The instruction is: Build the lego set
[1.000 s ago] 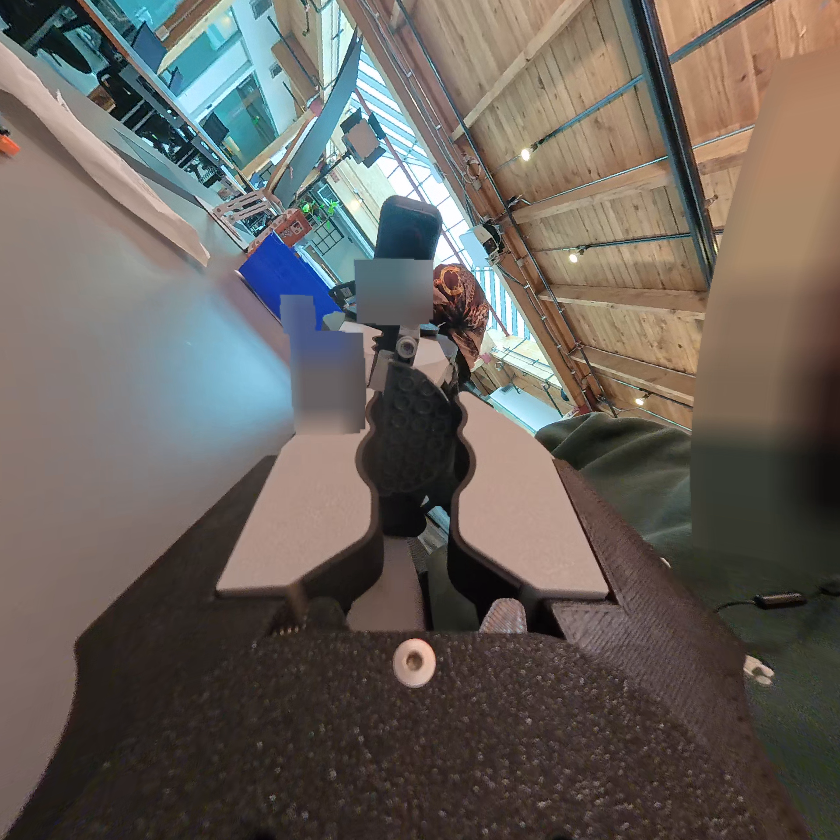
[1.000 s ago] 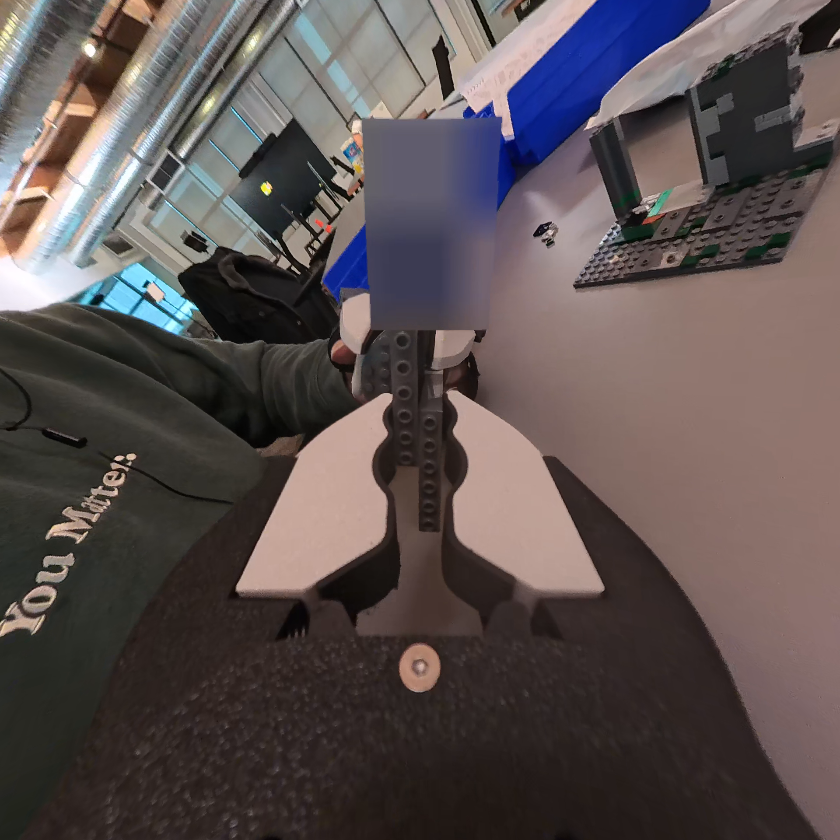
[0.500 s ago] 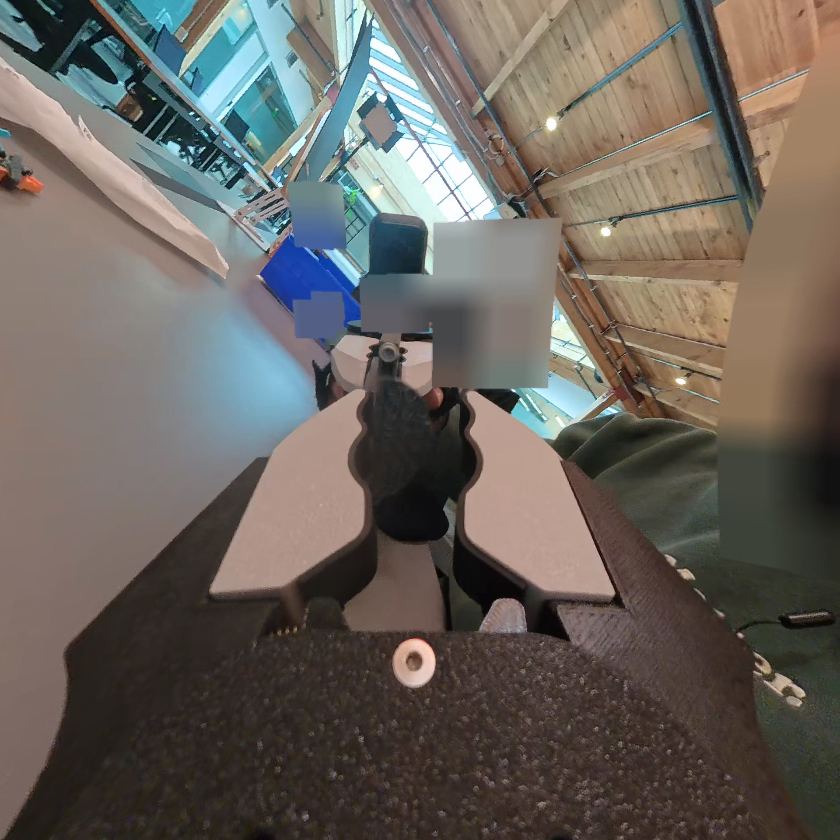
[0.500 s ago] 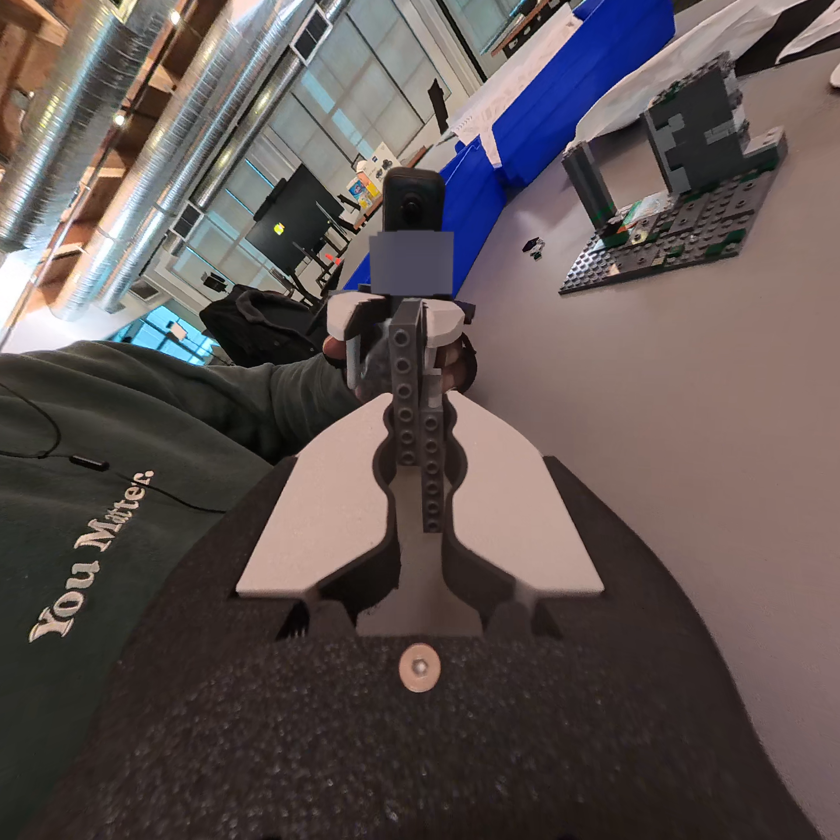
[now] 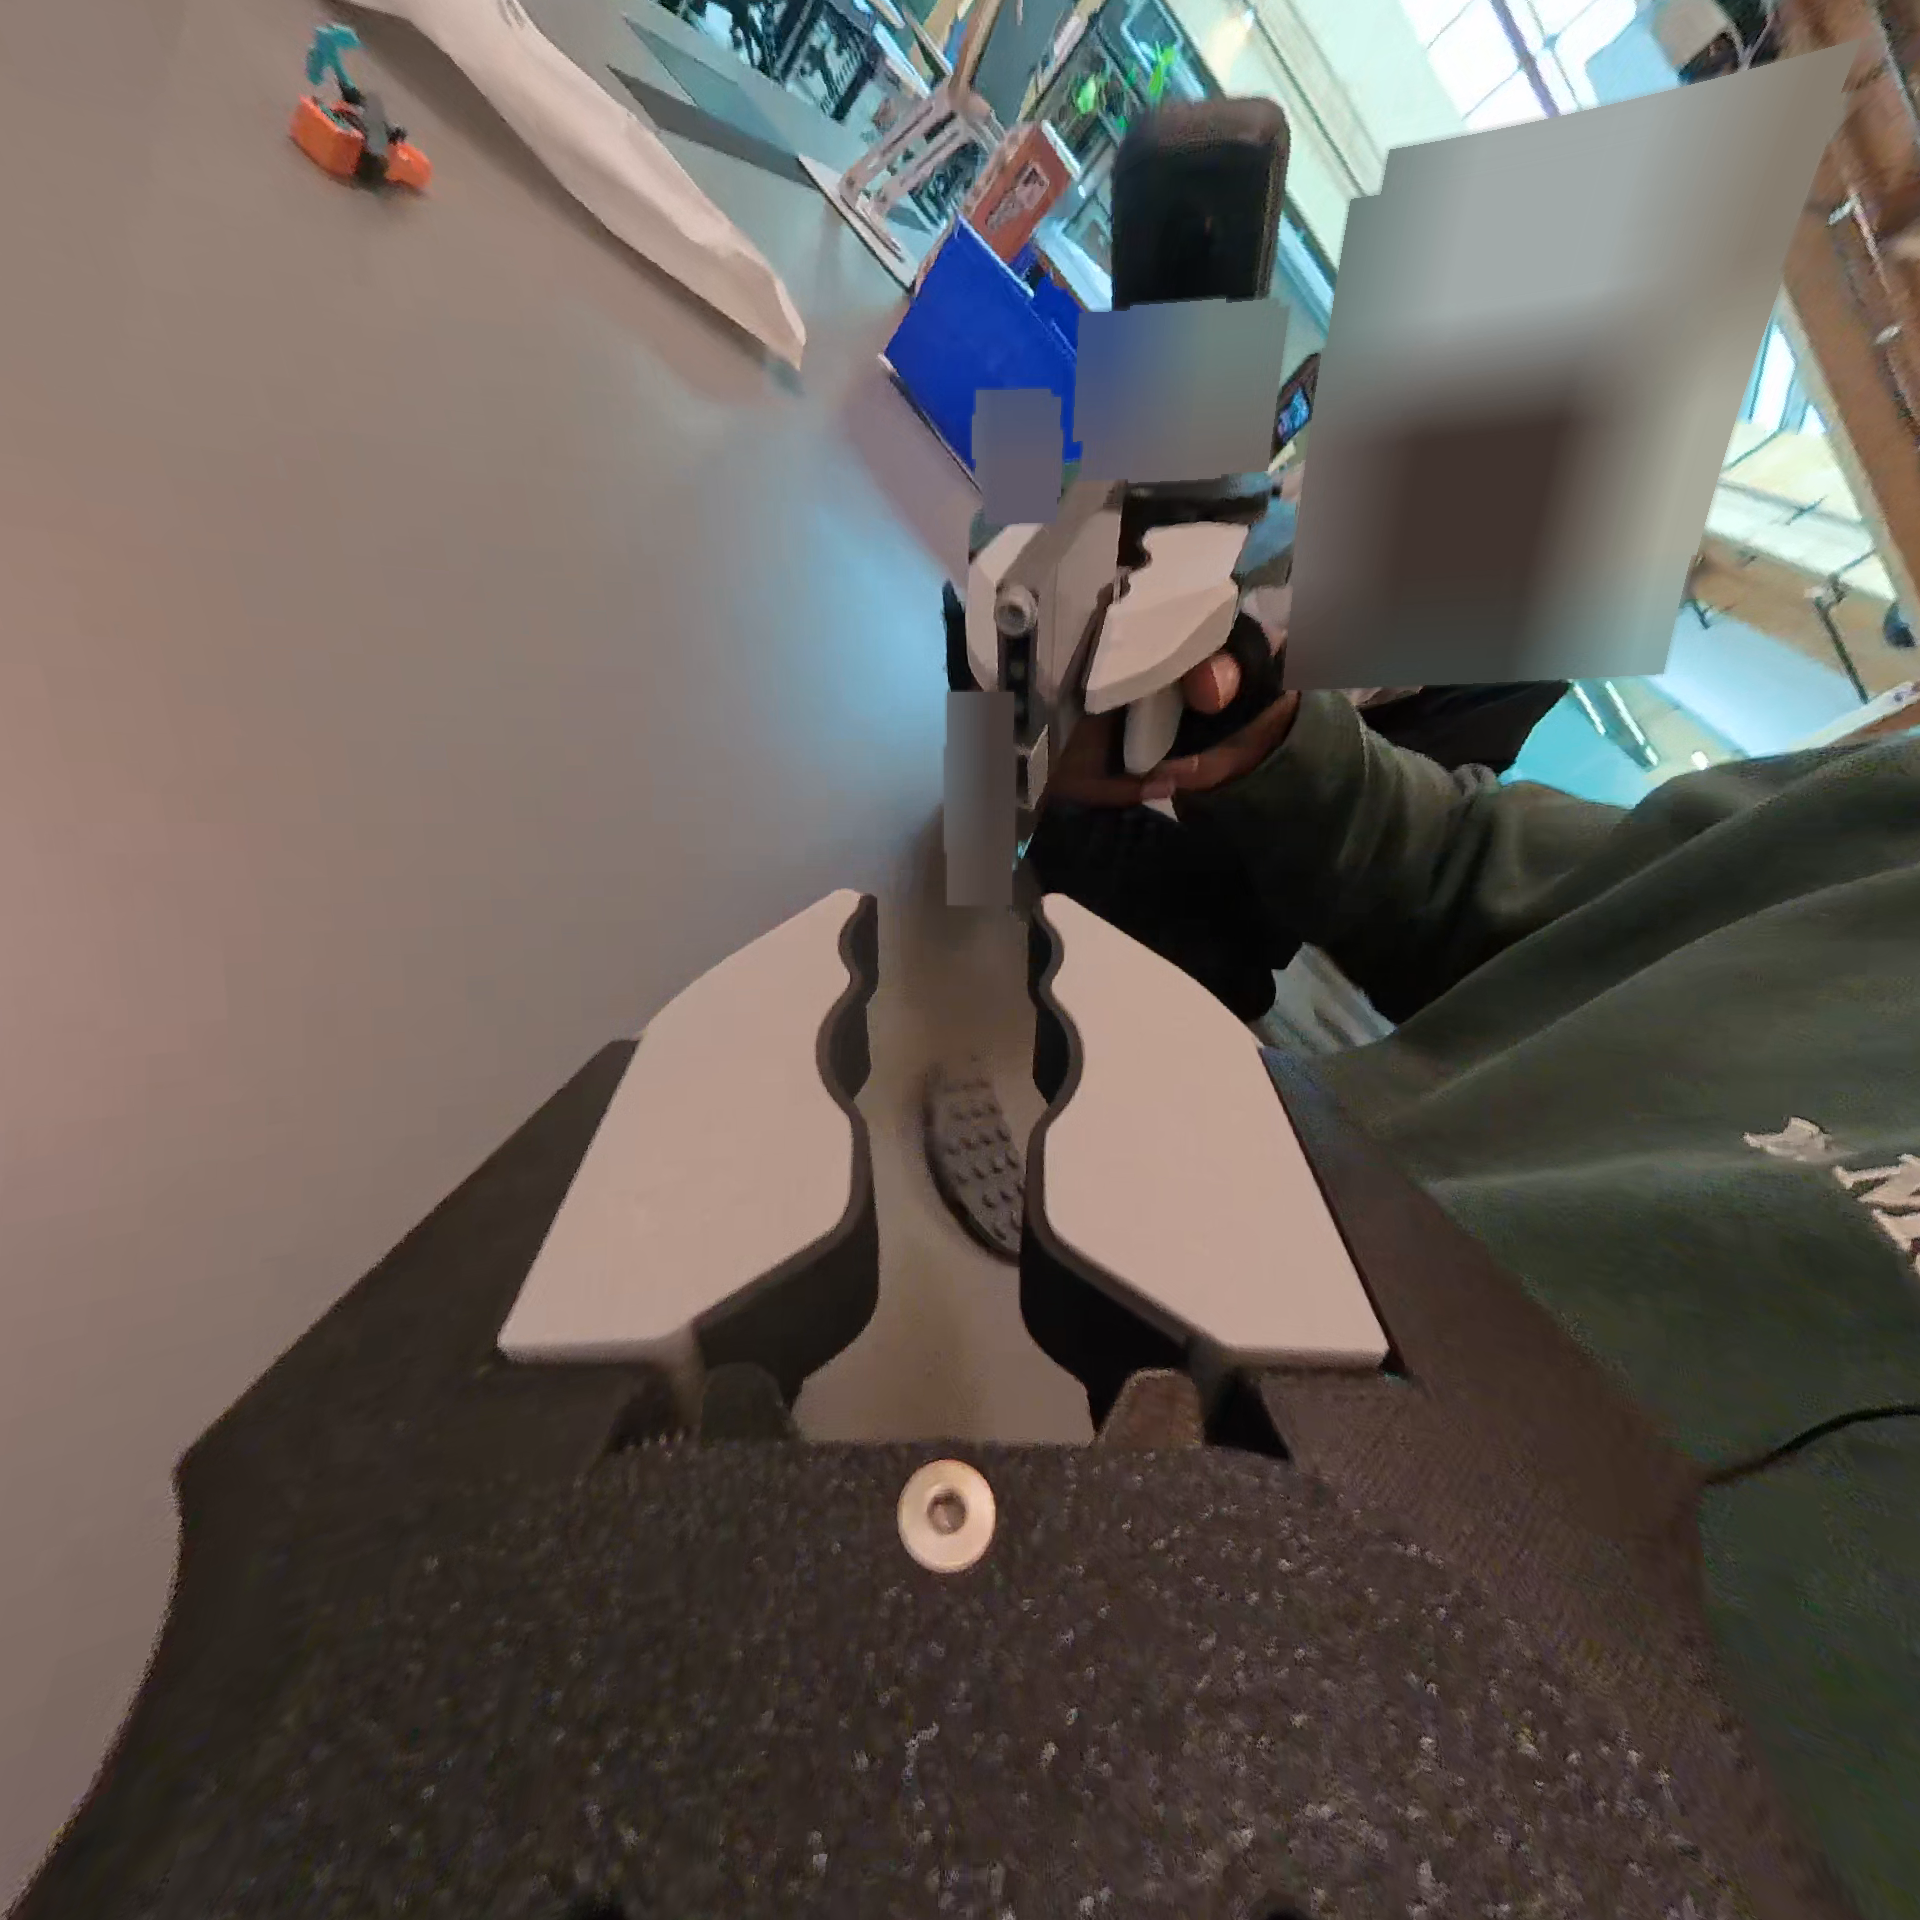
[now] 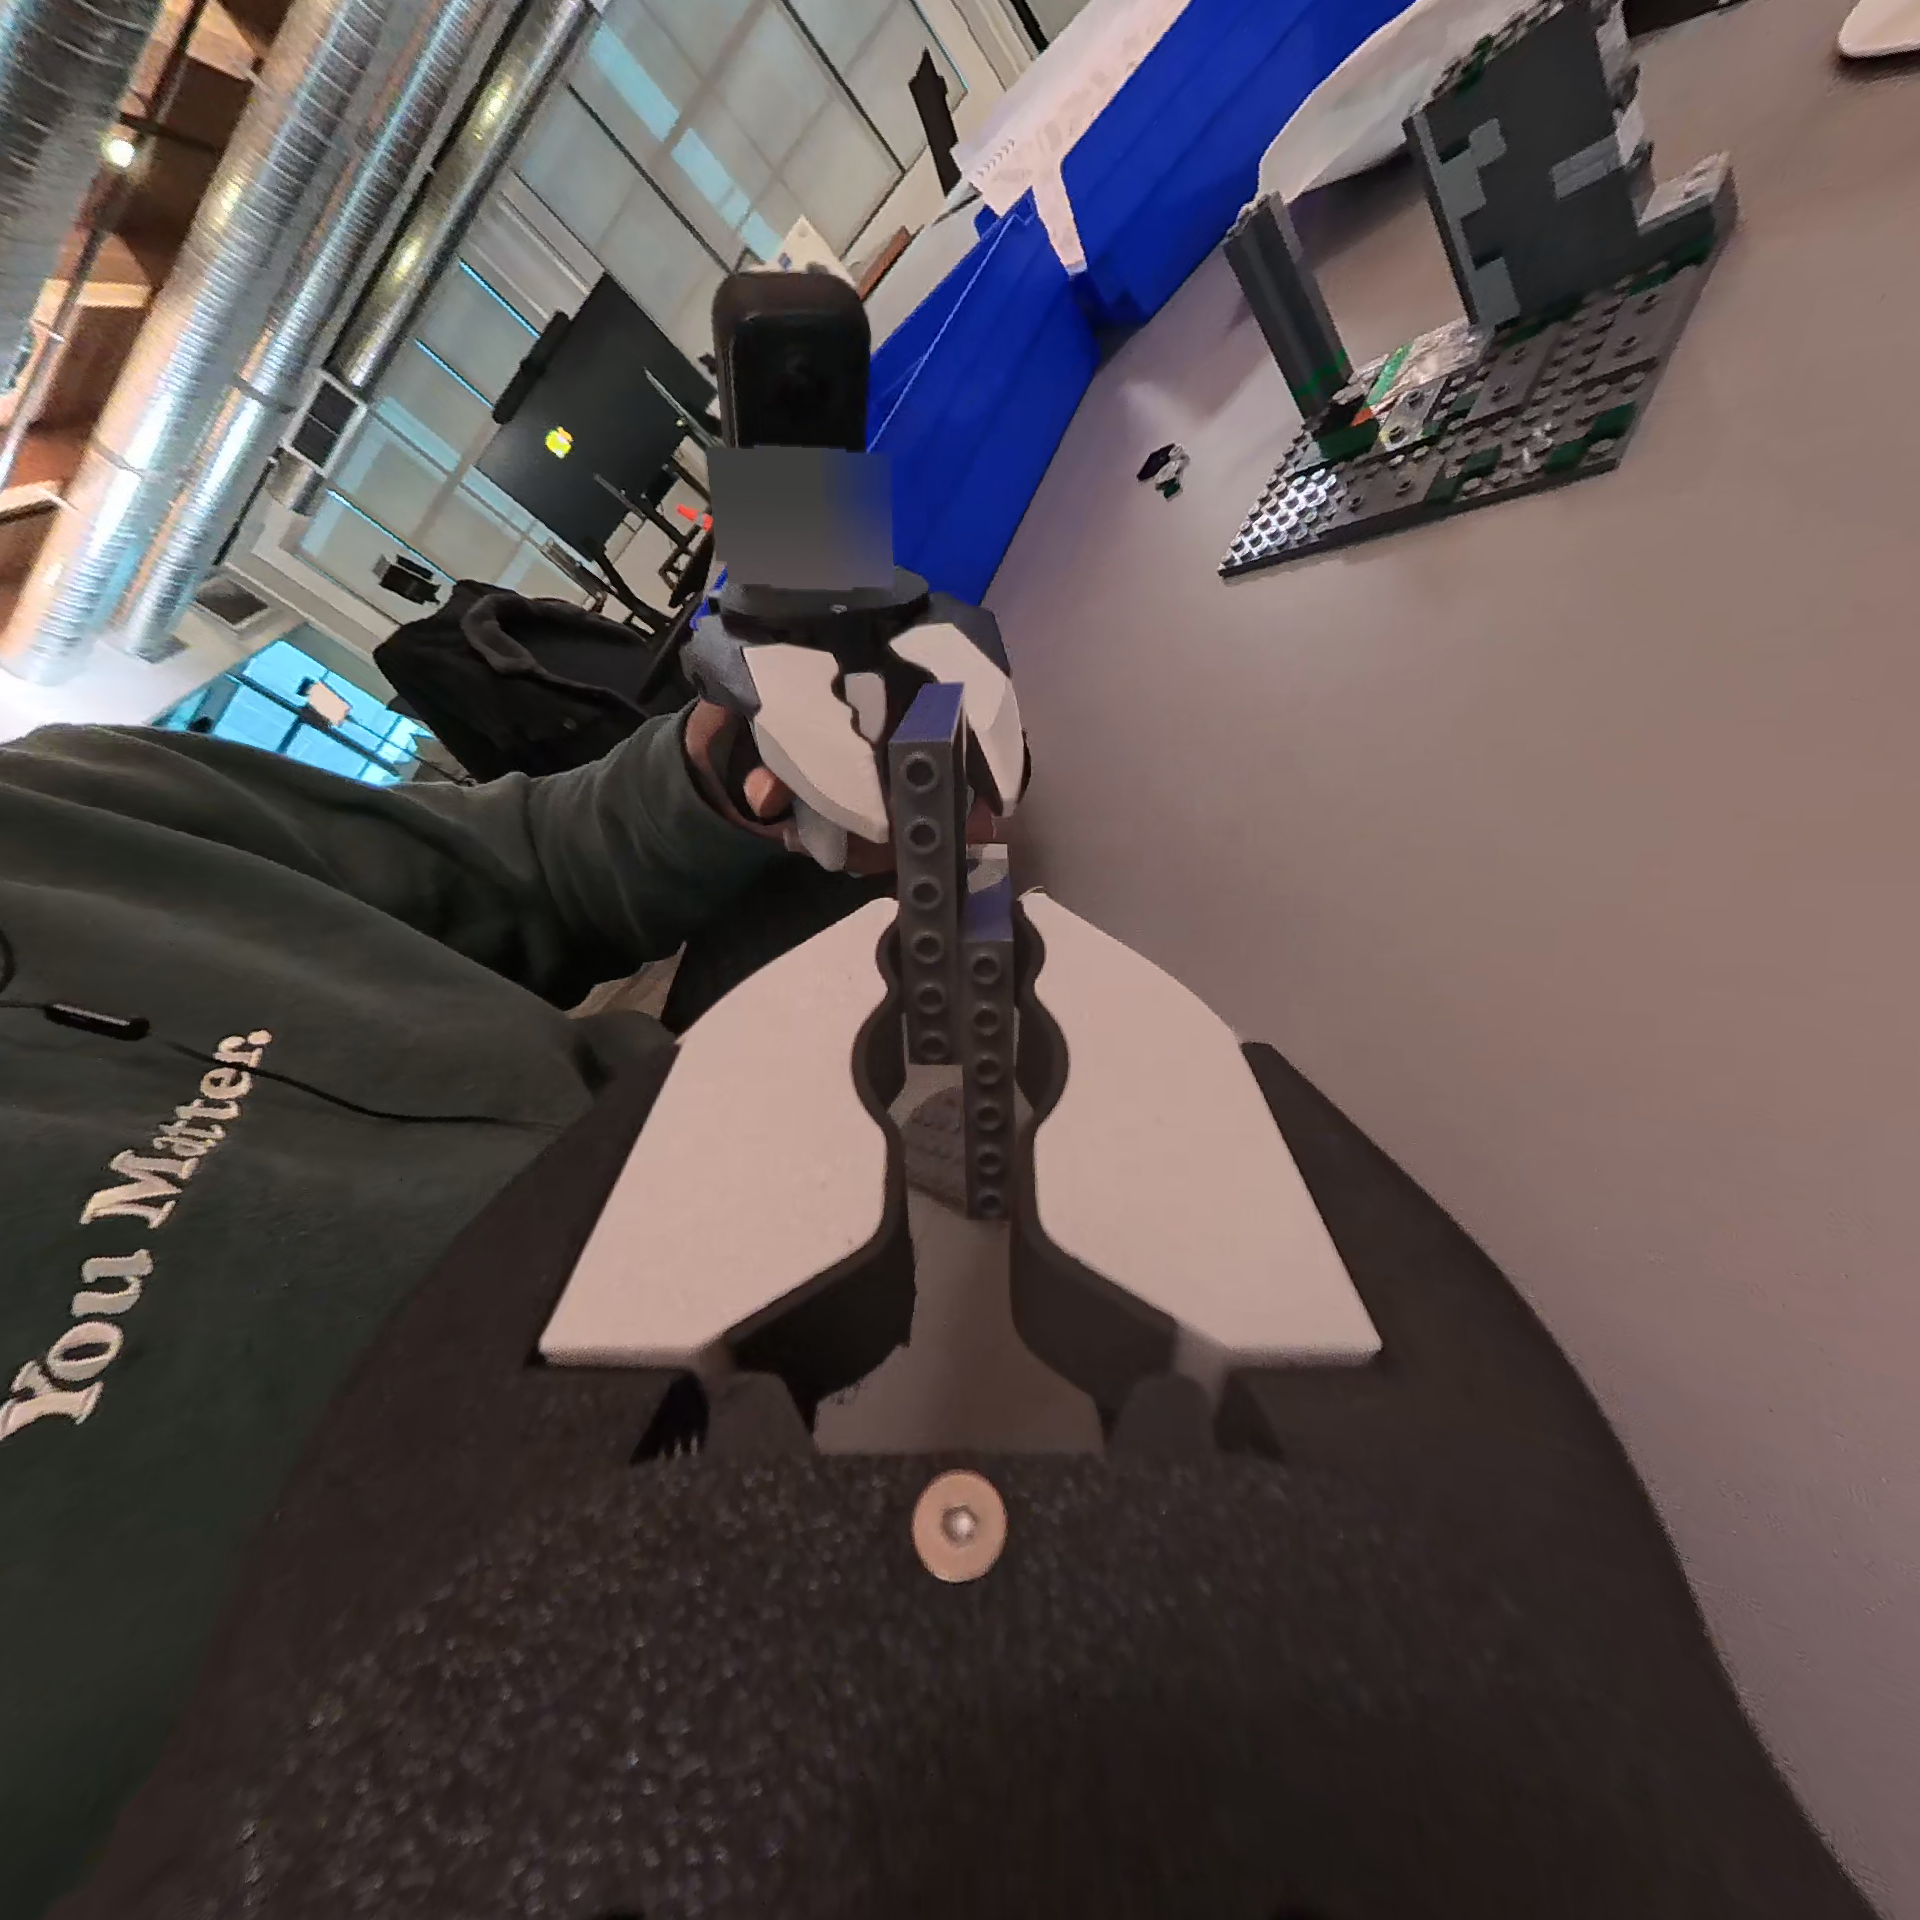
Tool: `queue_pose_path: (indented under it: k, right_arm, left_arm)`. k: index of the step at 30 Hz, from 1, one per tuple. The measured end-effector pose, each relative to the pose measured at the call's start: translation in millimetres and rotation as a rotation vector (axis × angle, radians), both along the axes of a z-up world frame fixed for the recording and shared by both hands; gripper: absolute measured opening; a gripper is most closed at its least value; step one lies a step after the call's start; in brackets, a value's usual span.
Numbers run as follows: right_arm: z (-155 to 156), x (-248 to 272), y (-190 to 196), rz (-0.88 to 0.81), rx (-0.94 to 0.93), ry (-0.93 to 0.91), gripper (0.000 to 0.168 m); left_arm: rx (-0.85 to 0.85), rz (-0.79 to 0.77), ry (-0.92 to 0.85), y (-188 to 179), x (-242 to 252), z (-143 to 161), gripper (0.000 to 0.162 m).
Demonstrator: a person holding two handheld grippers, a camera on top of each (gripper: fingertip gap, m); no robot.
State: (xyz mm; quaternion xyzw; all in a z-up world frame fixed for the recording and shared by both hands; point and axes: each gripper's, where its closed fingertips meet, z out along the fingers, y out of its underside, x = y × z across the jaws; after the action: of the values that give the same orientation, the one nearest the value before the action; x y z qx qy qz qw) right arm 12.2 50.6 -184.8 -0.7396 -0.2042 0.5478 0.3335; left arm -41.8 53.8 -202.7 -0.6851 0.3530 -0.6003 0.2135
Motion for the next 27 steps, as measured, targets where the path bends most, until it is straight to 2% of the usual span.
queue_pose_path:
  k: [3,11,18,24,27]
  right_arm:
    - [6,-2,0,0.021,-0.011,0.046,0.016]
    - [14,-10,2,0.03,0.002,0.067,0.016]
    - [11,-17,5,-0.004,0.056,0.039,0.017]
    - [15,-19,1,0.012,0.032,0.105,0.016]
    - [14,-19,1,0.01,0.026,0.102,0.016]
  left_arm:
    - [0.031,-0.034,0.028,-7,4,-5,0.026]
    - [0.046,-0.012,-0.052,-8,22,15,0.004]
    - [0.131,0.035,0.029,-4,23,9,0.001]
    - [0.235,0.056,0.099,3,13,6,0.0]
    - [0.261,0.031,0.095,-5,17,9,0.0]
